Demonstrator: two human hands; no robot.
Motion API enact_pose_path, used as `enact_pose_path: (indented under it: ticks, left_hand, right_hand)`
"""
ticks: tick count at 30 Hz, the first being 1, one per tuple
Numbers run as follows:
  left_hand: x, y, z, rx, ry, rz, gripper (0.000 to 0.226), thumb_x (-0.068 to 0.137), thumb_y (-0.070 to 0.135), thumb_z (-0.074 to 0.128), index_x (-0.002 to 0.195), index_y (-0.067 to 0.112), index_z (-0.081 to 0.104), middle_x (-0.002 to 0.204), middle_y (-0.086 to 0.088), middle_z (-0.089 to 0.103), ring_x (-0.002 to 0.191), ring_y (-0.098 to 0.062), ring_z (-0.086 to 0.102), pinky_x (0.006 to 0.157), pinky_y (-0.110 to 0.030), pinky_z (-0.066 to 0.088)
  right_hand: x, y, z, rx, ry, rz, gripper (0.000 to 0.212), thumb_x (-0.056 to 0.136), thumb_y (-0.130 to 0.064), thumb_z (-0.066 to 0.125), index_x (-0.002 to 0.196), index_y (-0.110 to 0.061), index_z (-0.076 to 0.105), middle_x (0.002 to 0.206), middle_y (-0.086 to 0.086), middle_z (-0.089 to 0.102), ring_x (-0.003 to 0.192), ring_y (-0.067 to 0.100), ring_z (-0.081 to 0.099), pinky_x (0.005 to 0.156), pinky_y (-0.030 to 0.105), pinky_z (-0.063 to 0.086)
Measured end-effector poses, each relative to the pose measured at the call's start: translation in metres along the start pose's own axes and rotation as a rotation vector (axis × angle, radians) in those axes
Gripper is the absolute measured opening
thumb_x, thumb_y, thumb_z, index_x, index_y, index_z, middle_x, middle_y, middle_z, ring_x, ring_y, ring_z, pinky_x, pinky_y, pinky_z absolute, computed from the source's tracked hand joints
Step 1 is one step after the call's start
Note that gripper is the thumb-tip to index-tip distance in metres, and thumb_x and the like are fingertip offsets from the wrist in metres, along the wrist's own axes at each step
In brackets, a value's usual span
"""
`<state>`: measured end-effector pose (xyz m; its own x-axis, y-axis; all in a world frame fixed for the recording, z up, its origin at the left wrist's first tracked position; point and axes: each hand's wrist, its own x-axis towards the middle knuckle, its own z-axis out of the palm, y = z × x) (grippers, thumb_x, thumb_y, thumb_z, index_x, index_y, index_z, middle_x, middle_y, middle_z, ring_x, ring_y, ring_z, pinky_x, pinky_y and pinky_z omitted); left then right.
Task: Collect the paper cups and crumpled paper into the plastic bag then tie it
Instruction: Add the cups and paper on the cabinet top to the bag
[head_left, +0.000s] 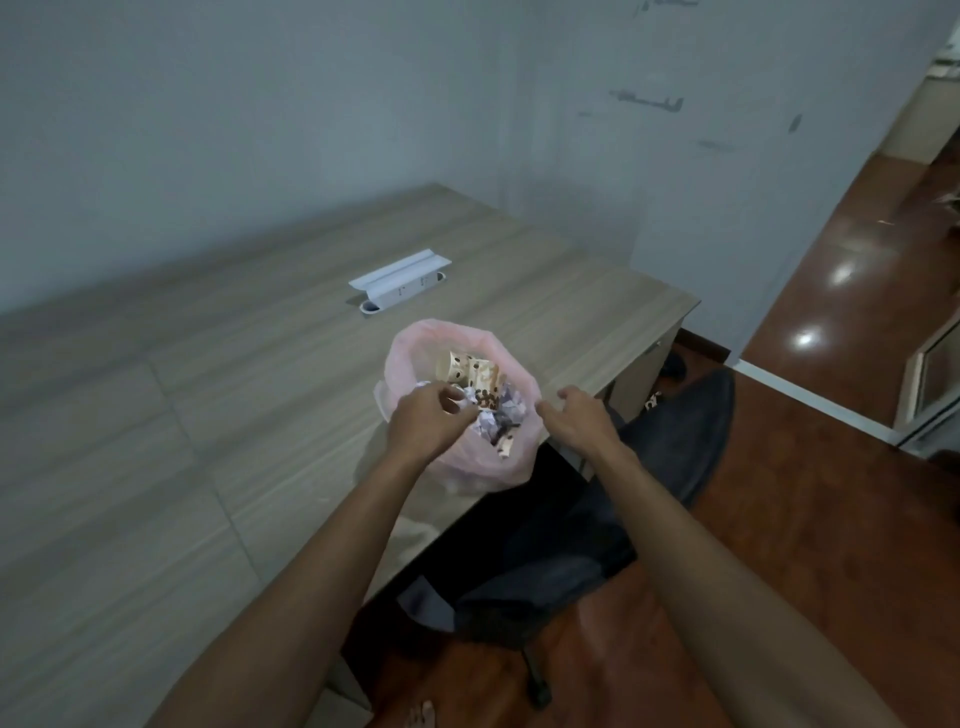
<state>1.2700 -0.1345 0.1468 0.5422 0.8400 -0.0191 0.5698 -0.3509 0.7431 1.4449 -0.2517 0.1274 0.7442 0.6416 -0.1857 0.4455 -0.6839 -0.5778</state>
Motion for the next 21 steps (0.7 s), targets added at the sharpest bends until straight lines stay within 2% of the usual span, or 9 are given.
enact_pose_path:
  ticks: [3,6,9,12,14,15,16,18,21]
  left_hand:
    - [0.046,-0.011,-0.025,0.014,0.214,-0.025,0.029,0.077,0.036,0.068,0.102,0.022,0.069,0.100,0.001,0.069,0.095,-0.021,0.064,0.080,-0.030,0.047]
    - [0.093,-0.029,-0.042,0.067,0.304,-0.069,0.038,0.077,0.039,0.068,0.109,0.017,0.065,0.112,-0.008,0.060,0.104,-0.027,0.059,0.084,-0.035,0.047]
    - [0.131,-0.043,-0.046,0.091,0.211,-0.136,0.059,0.076,0.049,0.070,0.122,0.013,0.058,0.126,-0.012,0.055,0.118,-0.031,0.052,0.093,-0.039,0.045]
    - [0.158,-0.050,-0.037,0.114,0.057,-0.176,0.070,0.078,0.052,0.070,0.130,0.009,0.052,0.132,-0.014,0.054,0.122,-0.033,0.052,0.095,-0.037,0.043]
    - [0.172,-0.051,-0.030,0.138,-0.012,-0.171,0.058,0.082,0.044,0.068,0.126,0.007,0.057,0.127,-0.014,0.061,0.115,-0.033,0.058,0.087,-0.034,0.044]
    - [0.178,-0.050,-0.027,0.150,-0.020,-0.159,0.046,0.084,0.037,0.066,0.117,0.006,0.063,0.120,-0.014,0.065,0.108,-0.033,0.061,0.081,-0.032,0.044]
    - [0.184,-0.048,-0.025,0.155,-0.014,-0.147,0.033,0.086,0.031,0.063,0.106,0.005,0.068,0.111,-0.016,0.069,0.099,-0.033,0.063,0.075,-0.031,0.044]
    - [0.193,-0.040,-0.020,0.128,0.023,-0.132,0.023,0.088,0.023,0.059,0.093,0.003,0.069,0.098,-0.017,0.071,0.085,-0.032,0.061,0.069,-0.030,0.040]
    - [0.204,-0.020,-0.014,0.034,0.077,-0.066,0.019,0.088,0.020,0.059,0.094,0.004,0.067,0.097,-0.016,0.069,0.089,-0.033,0.062,0.071,-0.029,0.038]
  right_hand:
    - [0.023,-0.015,0.015,0.008,-0.055,0.037,0.056,0.092,-0.042,0.056,0.133,-0.003,0.051,0.132,0.019,0.059,0.119,0.033,0.057,0.093,0.032,0.045]
    - [0.040,-0.021,0.028,0.014,-0.058,0.126,0.057,0.090,-0.040,0.061,0.132,-0.003,0.052,0.129,0.018,0.060,0.115,0.032,0.059,0.088,0.030,0.046]
    - [0.056,-0.022,0.036,-0.015,-0.056,0.176,0.051,0.086,-0.038,0.065,0.124,-0.006,0.059,0.120,0.015,0.065,0.106,0.029,0.063,0.080,0.029,0.049]
    - [0.070,-0.020,0.037,-0.037,-0.019,0.197,0.028,0.085,-0.029,0.062,0.102,-0.008,0.068,0.103,0.013,0.070,0.091,0.027,0.066,0.073,0.030,0.053]
    - [0.075,-0.018,0.033,-0.023,0.044,0.213,0.019,0.087,-0.026,0.057,0.085,-0.010,0.068,0.090,0.011,0.069,0.079,0.025,0.064,0.066,0.030,0.053]
    - [0.077,-0.018,0.029,0.000,0.080,0.217,0.020,0.088,-0.025,0.056,0.081,-0.010,0.067,0.087,0.011,0.069,0.076,0.025,0.064,0.064,0.030,0.052]
    - [0.080,-0.016,0.025,0.023,0.116,0.219,0.021,0.089,-0.025,0.056,0.082,-0.009,0.068,0.086,0.012,0.070,0.078,0.027,0.065,0.065,0.031,0.053]
    - [0.086,-0.014,0.013,0.059,0.173,0.223,0.021,0.089,-0.025,0.057,0.084,-0.008,0.069,0.087,0.012,0.070,0.082,0.028,0.067,0.071,0.034,0.056]
    - [0.096,-0.008,-0.010,0.119,0.254,0.223,0.019,0.086,-0.026,0.058,0.080,-0.010,0.068,0.083,0.010,0.069,0.081,0.028,0.067,0.076,0.043,0.058]
